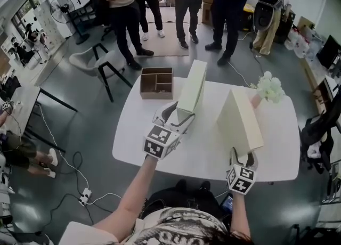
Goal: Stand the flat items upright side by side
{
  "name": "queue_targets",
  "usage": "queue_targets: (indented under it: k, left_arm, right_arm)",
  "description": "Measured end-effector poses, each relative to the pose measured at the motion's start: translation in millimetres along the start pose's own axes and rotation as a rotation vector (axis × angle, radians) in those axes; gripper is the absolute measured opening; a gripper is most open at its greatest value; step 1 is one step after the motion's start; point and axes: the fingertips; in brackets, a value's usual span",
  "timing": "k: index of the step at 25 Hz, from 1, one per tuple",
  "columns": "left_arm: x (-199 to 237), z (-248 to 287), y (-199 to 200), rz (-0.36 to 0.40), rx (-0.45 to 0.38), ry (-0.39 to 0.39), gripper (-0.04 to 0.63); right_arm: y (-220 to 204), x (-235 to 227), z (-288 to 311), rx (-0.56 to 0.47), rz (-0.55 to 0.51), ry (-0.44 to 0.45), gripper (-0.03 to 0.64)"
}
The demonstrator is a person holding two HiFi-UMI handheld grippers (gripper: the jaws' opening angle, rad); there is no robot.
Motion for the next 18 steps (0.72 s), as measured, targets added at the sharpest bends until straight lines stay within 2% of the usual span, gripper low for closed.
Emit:
queue_targets:
  k: [5,11,14,18]
  left_arm:
    - [-3,2,0,-0.011,0.000,0.017,0.290]
    - [-2,3,-1,-0.010,0.001,0.002,0.291]
    - [-3,2,-1,-0.014,-0.001,0.001,0.290]
    - [-1,-1,0,-0.024,-0.006,-0.011,0.291]
  right_arm:
    - [9,39,16,0.006,0.009,-0.046,0.322]
    - [22,81,44,-0.010,-0.003,-0.036,0.324]
    - [29,97,55,-0.012,-0.018,0.004,0.328]
    - [31,126,59,-0.011,-0.066,0.124,0.312]
Point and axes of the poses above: the fingertips, and each gripper's own axes: z forward along the fingers, x to its left, y out of its top, and after that the axes turned 1 degree about y, right-handed
